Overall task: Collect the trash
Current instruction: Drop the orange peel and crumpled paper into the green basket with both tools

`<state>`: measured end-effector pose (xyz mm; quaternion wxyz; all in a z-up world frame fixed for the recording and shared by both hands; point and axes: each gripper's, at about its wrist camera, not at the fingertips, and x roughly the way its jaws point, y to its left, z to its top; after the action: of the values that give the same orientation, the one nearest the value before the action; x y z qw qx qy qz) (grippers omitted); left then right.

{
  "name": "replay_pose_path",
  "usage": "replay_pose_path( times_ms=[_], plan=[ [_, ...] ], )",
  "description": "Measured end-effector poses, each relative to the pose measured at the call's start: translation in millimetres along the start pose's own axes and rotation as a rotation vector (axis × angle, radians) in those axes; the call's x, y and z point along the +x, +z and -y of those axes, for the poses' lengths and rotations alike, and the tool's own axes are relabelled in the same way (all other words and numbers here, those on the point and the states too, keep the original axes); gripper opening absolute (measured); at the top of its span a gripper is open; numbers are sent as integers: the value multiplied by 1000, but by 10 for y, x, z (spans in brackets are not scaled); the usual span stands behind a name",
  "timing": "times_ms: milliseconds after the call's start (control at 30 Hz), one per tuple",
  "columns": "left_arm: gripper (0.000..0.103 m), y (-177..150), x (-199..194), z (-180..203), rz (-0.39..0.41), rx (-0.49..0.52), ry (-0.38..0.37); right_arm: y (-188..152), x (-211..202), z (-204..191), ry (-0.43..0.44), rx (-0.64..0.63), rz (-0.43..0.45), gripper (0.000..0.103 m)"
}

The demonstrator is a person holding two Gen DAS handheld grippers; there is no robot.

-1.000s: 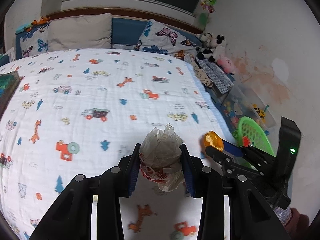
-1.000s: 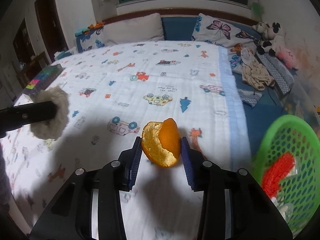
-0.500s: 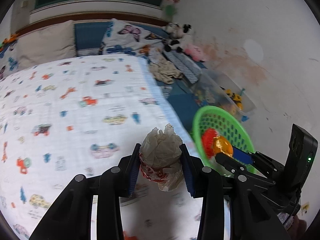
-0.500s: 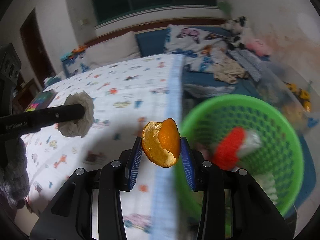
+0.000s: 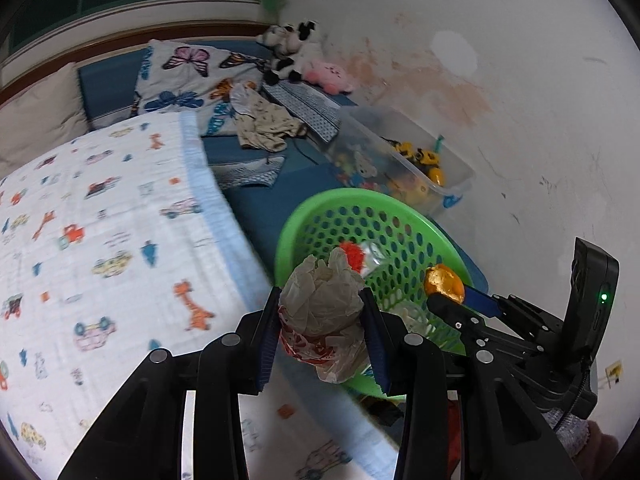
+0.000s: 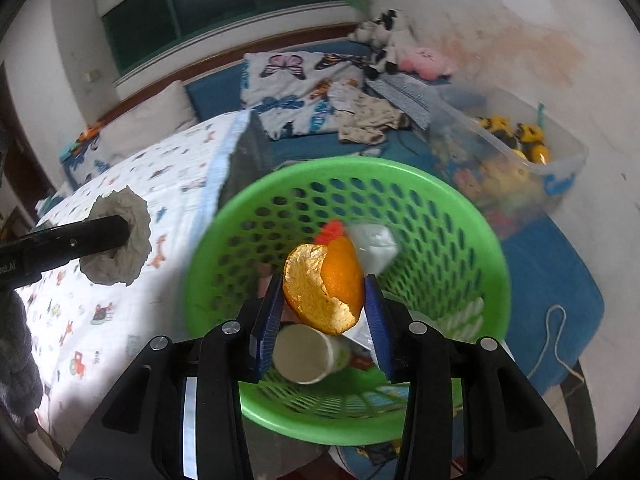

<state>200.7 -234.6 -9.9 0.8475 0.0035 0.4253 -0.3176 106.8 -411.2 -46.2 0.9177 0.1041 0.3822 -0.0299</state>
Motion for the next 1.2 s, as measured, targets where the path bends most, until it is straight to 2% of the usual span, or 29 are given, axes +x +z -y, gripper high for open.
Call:
replay_pose_path(
  times_ms=[233,500,600,633,833,1033,1200],
  plan=[
    [40,42,258,192,-44,27,-33,-44,-109,205,-13,51,23,60],
    [43,22,505,249,-94,17,-47,-95,-253,275,-10,79,46,64],
    [54,9,527,263,-98,19,-50,-123,-279,274,-12,80,50,66],
    [57,7,524,267,-95,20,-52,-125,-282,273,-9,82,50,67],
    [57,0,476,265,-83,19,-47,-145,-320,254,4,96,58,67],
    [57,-19,248,142,-45,-8,-38,-170,-395,176,12,98,75,71],
    [59,-100,-19,1,-2,-17,5,-230,-433,44,29,96,73,73]
  ],
)
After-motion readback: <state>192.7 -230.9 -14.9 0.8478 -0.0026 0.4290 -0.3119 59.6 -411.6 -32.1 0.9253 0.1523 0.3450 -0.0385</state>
